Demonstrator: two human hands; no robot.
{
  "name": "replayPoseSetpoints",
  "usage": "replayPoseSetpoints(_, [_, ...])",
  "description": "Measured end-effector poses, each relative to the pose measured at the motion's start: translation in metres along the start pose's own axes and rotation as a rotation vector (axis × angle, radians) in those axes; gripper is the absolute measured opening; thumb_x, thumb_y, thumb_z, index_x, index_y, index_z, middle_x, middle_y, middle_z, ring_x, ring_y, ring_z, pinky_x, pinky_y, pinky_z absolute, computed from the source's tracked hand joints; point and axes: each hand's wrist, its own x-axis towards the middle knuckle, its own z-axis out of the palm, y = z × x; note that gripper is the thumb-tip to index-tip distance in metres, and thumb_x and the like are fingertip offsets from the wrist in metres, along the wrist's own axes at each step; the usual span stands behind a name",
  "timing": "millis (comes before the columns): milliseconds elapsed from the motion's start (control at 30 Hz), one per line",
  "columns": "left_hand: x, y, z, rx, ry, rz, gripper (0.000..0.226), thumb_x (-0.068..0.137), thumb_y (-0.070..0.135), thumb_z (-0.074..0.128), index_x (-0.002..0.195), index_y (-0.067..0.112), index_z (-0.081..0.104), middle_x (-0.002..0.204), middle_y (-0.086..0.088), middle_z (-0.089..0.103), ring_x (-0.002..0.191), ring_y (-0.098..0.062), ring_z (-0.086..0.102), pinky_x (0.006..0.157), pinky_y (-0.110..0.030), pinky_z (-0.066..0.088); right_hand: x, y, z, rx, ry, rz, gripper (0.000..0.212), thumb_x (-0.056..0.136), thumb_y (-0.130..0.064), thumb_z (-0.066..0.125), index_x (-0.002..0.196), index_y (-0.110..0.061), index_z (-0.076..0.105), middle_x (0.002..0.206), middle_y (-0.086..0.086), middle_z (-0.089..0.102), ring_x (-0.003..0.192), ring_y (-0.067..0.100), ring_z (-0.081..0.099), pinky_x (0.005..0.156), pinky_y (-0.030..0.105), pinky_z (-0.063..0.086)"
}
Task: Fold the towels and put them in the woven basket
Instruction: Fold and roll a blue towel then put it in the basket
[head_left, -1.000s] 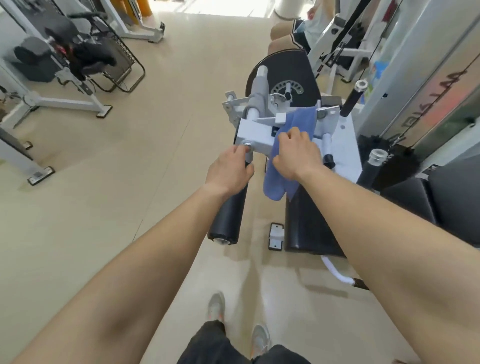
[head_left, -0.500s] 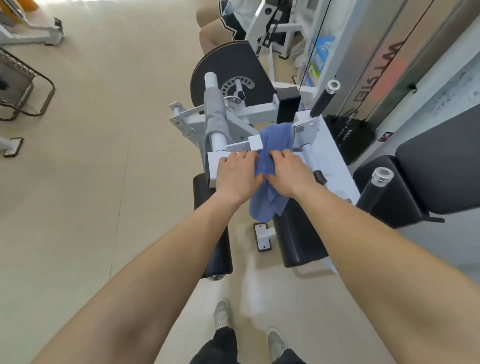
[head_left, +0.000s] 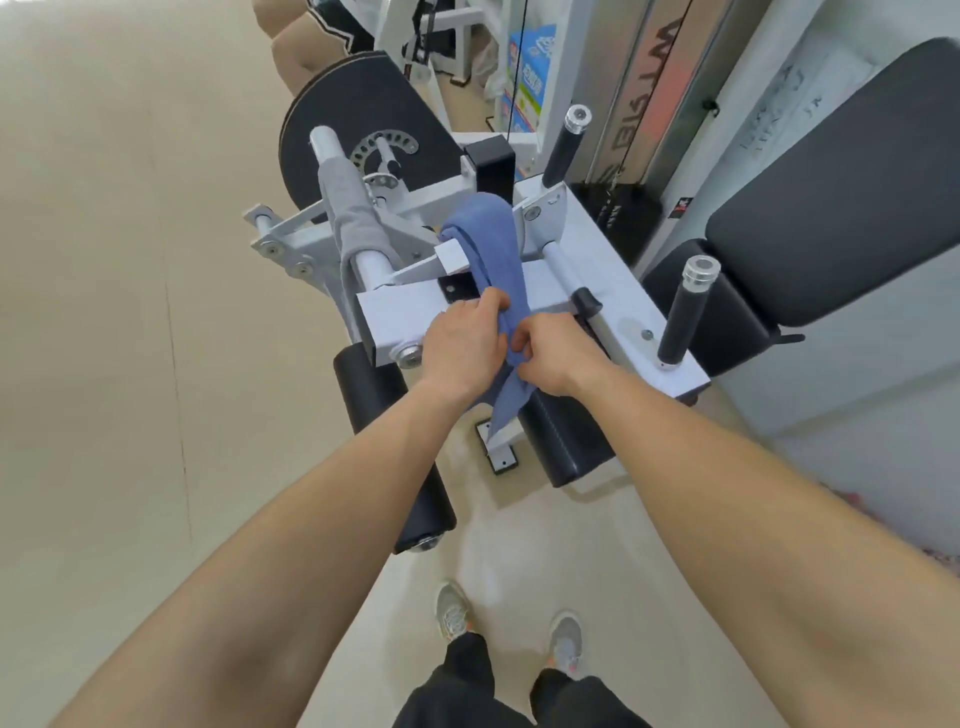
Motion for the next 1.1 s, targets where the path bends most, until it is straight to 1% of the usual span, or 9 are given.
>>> replayPoseSetpoints(133, [-0.017,0.012,0.012,-0.050,-0.118,0.043,0.032,0.090,0.023,0.050,0.121,0.025,0.041,0.089,-0.006,0.063,0.079,-0.028,0.058,0.067,-0.045,0.052,-0.029,0.023,0.008,0.030,-0.043,0.030,0.013,0.085,-0.009,0.063,0.095,-0.015,0.069,0.089,0.004,0.064,0.080,0.021,0.062,0.070,0.034,0.053])
replayPoseSetpoints(267, [-0.038,0.036,0.033,0.020,-0.359,0.151,0.053,0.091,0.026,0.049,0.141,0.037,0.034,0.083,0.001,0.059,0.071,-0.023,0.057,0.060,-0.038,0.051,-0.065,0.061,0.018,0.043,-0.093,0.072,0.021,0.083,-0.007,0.059,0.080,-0.028,0.062,0.090,-0.001,0.062,0.083,0.020,0.061,0.068,0.030,0.050])
replayPoseSetpoints(300, [-0.043,0.044,0.039,0.042,-0.412,0.173,0.048,0.090,0.027,0.050,0.137,0.038,0.043,0.085,0.003,0.060,0.075,-0.023,0.058,0.060,-0.035,0.049,-0.076,0.072,0.018,0.060,-0.087,0.079,0.021,0.084,-0.009,0.060,0.080,-0.029,0.063,0.090,-0.002,0.062,0.083,0.019,0.062,0.070,0.030,0.051])
replayPoseSetpoints(367, [-0.052,0.068,0.050,0.102,-0.460,0.200,0.025,0.087,0.029,0.054,0.109,0.035,0.064,0.085,0.002,0.064,0.080,-0.025,0.062,0.056,-0.031,0.043,-0.098,0.094,0.017,0.109,-0.068,0.098,0.018,0.085,-0.014,0.062,0.078,-0.030,0.065,0.084,-0.003,0.063,0.080,0.018,0.063,0.068,0.030,0.052])
replayPoseSetpoints(500, [-0.078,0.130,0.071,0.174,-0.466,0.227,0.015,0.086,0.026,0.051,0.081,0.030,0.065,0.073,0.007,0.056,0.073,-0.022,0.058,0.049,-0.027,0.034,-0.156,0.148,0.011,0.204,0.001,0.147,0.020,0.087,-0.012,0.060,0.080,-0.028,0.068,0.075,-0.012,0.061,0.071,0.006,0.058,0.056,0.018,0.041])
replayPoseSetpoints(600, [-0.102,0.183,0.095,0.109,-0.526,0.346,0.009,0.085,0.036,0.058,0.091,0.033,0.064,0.085,0.010,0.062,0.081,-0.016,0.060,0.061,-0.034,0.051,-0.208,0.191,0.007,0.255,0.059,0.174,0.020,0.086,-0.009,0.057,0.082,-0.023,0.070,0.073,-0.015,0.060,0.069,0.002,0.055,0.051,0.010,0.035])
replayPoseSetpoints(800, [-0.171,0.315,0.143,-0.046,-0.692,0.530,0.023,0.087,0.042,0.061,0.105,0.028,0.066,0.091,0.014,0.062,0.087,-0.014,0.058,0.079,-0.032,0.050,-0.327,0.284,-0.009,0.306,0.167,0.264,0.021,0.083,-0.006,0.058,0.079,-0.022,0.071,0.070,-0.015,0.058,0.062,0.003,0.052,0.046,0.006,0.033])
replayPoseSetpoints(933, [-0.210,0.401,0.170,-0.179,-0.799,0.541,0.009,0.079,0.040,0.067,0.083,0.032,0.067,0.080,0.011,0.070,0.081,-0.016,0.066,0.075,-0.032,0.052,-0.418,0.351,-0.022,0.439,0.287,0.370,0.006,0.081,-0.016,0.073,0.087,-0.017,0.073,0.074,-0.005,0.065,0.064,0.008,0.056,0.056,0.016,0.042])
replayPoseSetpoints(1100, [-0.255,0.506,0.200,-0.309,-0.861,0.598,0.007,0.084,0.023,0.071,0.079,0.024,0.065,0.075,0.006,0.068,0.073,-0.011,0.061,0.073,-0.031,0.049,-0.518,0.423,-0.027,0.555,0.495,0.516,0.016,0.082,-0.014,0.071,0.094,-0.021,0.065,0.079,-0.006,0.064,0.070,0.012,0.060,0.063,0.022,0.049])
